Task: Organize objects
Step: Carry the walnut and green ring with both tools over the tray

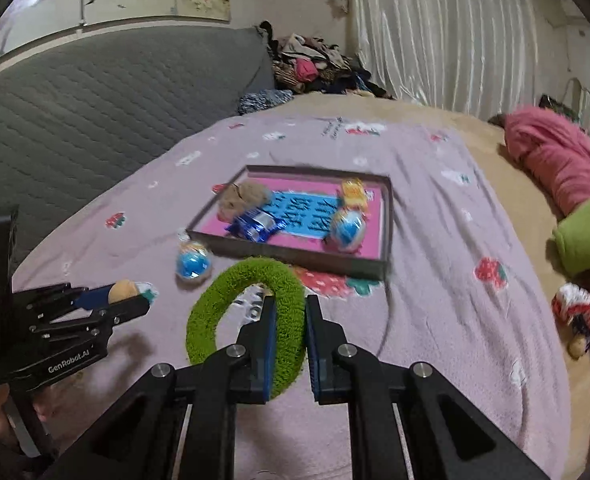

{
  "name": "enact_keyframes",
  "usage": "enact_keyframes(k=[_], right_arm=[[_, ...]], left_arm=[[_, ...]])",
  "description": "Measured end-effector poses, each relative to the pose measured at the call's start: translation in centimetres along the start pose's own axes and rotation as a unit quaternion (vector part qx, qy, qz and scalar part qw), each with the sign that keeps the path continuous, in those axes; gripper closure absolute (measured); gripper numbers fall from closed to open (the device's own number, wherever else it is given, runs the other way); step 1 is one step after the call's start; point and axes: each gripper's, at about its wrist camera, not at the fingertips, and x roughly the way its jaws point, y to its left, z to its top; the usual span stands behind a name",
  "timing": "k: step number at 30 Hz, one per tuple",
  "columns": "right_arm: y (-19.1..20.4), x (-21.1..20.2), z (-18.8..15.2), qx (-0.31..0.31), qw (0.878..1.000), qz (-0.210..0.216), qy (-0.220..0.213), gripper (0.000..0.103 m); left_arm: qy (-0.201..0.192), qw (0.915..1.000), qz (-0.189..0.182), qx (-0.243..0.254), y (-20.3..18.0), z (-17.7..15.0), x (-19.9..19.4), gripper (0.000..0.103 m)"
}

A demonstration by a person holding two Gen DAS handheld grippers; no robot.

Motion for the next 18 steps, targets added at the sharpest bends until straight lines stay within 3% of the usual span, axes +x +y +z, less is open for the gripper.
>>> enact_keyframes(k=[10, 18], right_arm=[[1.5, -3.3, 5.2, 0.002, 0.998, 0.021, -0.060, 0.089], [2.1, -3.5, 9.2, -0.011, 0.996, 0.014, -0.086, 0.089]], left_arm=[[-0.046, 0.9987, 0.020, 0.005, 0.9, 5.2, -3.8, 0.073], [-0.077, 0.9957, 0.045, 0.024, 0.9, 9.6, -5.1, 0.072]])
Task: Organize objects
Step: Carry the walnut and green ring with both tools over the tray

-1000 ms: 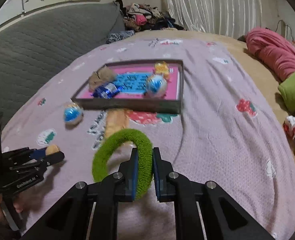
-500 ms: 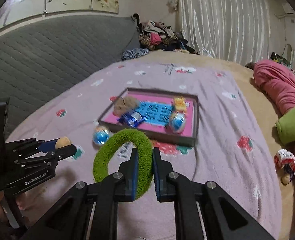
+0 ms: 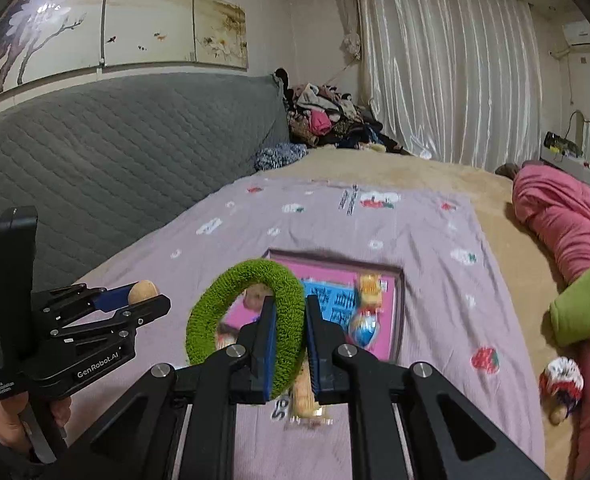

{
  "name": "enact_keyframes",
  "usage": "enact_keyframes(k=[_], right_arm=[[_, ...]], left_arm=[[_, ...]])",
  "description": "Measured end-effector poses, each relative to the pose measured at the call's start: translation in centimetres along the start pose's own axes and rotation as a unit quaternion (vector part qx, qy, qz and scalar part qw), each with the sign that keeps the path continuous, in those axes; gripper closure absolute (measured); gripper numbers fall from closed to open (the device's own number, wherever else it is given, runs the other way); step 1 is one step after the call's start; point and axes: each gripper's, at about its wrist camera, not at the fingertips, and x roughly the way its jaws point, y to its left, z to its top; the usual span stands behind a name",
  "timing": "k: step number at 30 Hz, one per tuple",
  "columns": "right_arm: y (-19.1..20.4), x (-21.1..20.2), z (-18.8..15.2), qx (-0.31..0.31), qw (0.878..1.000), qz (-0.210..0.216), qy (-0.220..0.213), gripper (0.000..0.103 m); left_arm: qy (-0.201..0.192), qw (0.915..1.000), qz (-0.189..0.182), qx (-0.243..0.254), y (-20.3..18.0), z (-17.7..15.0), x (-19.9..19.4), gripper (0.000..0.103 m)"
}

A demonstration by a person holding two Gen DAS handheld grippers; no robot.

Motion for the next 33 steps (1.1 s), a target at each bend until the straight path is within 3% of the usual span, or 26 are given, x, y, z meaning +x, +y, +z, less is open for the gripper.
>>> enact_keyframes(k=[12, 33], right_arm=[[0.0, 1.5, 4.5, -0.004, 0.999, -0.005, -0.033, 0.089], [-0.7, 7.4, 6.8, -0.004, 1.000, -0.013, -0.015, 0.089]], left_arm=[[-0.043, 0.9987, 0.025, 0.009, -0.3, 5.7, 0.1, 0.072], [-0.024, 0.9990, 0.036, 0.007, 1.9, 8.3, 6.7, 0.072]])
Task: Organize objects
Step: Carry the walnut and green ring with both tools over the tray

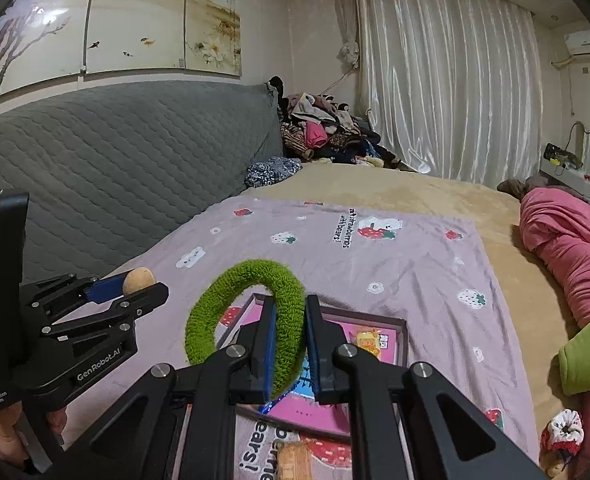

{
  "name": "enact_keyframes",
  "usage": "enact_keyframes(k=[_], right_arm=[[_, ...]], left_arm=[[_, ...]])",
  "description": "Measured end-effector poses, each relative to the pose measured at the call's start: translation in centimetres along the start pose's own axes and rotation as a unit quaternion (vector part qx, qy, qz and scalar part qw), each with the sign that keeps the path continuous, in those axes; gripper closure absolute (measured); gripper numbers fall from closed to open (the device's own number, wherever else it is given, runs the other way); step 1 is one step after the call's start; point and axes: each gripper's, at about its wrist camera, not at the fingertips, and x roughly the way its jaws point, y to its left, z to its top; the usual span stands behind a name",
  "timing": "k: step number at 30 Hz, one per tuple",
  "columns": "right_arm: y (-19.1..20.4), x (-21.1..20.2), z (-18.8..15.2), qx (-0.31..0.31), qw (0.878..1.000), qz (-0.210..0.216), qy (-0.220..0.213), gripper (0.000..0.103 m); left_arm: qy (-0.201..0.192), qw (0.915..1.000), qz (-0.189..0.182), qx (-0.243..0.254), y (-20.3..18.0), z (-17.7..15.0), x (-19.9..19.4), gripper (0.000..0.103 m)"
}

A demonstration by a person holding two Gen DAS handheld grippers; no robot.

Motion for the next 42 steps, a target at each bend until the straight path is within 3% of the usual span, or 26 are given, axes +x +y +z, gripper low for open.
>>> enact_keyframes(k=[11, 20, 38, 42], right_arm=[[-0.7, 3.1, 0.6, -0.001, 1.000, 0.001, 0.001, 0.089], [-2.0, 5.8, -1.3, 0.022, 1.000, 0.006, 0.005, 0.089], [-3.5, 10.6, -4.1, 0.026, 0.999, 0.005, 0.025, 0.089], [-3.8, 11.8, -4.5, 0.015, 0.999, 0.005, 0.034, 0.089]], left_arm=[[0.013, 0.9999, 0.005, -0.010, 0.7, 0.5, 3.7, 0.072], [0.019, 0.9993, -0.011, -0.031, 1.1, -0.6, 6.8, 0.072], [0.033, 0.9993, -0.013, -0.010, -0.5, -2.9, 13.2, 0.072], [0.053, 0.9984, -0.020, 0.003, -0.4, -3.3, 14.6, 0.073]])
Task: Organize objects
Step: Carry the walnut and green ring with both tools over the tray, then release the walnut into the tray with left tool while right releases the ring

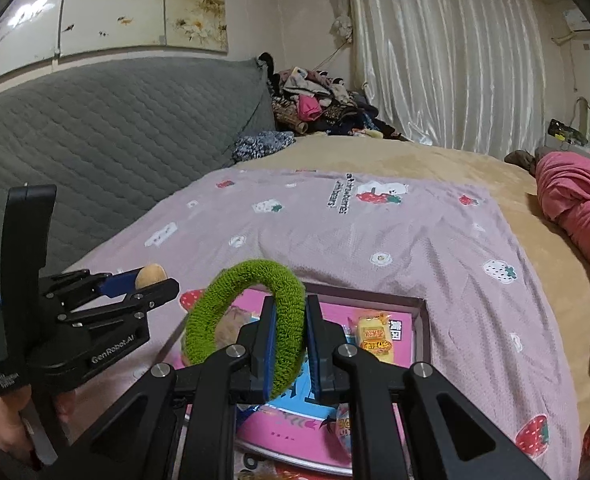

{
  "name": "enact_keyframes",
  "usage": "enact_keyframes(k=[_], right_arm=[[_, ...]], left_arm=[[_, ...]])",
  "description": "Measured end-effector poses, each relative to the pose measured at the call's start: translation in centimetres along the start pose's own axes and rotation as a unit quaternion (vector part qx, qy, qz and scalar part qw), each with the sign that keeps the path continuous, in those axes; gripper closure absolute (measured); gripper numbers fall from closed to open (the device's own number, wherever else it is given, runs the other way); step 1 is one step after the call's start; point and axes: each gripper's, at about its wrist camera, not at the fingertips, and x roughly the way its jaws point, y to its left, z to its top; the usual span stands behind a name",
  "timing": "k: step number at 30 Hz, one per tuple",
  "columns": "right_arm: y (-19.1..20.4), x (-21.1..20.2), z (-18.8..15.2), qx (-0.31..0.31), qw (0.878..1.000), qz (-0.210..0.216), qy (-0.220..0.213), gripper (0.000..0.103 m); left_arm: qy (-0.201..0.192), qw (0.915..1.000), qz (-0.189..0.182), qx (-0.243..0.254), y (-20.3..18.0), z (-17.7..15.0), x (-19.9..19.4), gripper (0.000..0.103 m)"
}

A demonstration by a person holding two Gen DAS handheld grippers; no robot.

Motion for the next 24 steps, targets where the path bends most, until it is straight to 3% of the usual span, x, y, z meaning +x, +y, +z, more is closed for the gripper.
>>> enact_keyframes(k=[8, 14, 24], right_arm=[[-0.7, 3.5, -1.3, 0.000, 1.000, 0.000, 0.015, 0.089], [-1.2, 5.9, -2.2, -0.006, 1.000, -0.010, 0.026, 0.089], [-1.0, 7.5, -3.1, -0.021, 0.999, -0.025, 0.042, 0.089]], left_arm=[[0.012, 0.9999, -0.004, -0.002, 0.5, -1.1, 3.7, 0.072], [0.050, 0.9986, -0.014, 0.001, -0.1, -2.5, 7.4, 0.072], [0.062, 0.9980, -0.009, 0.004, 0.1, -3.0, 8.7, 0.072]])
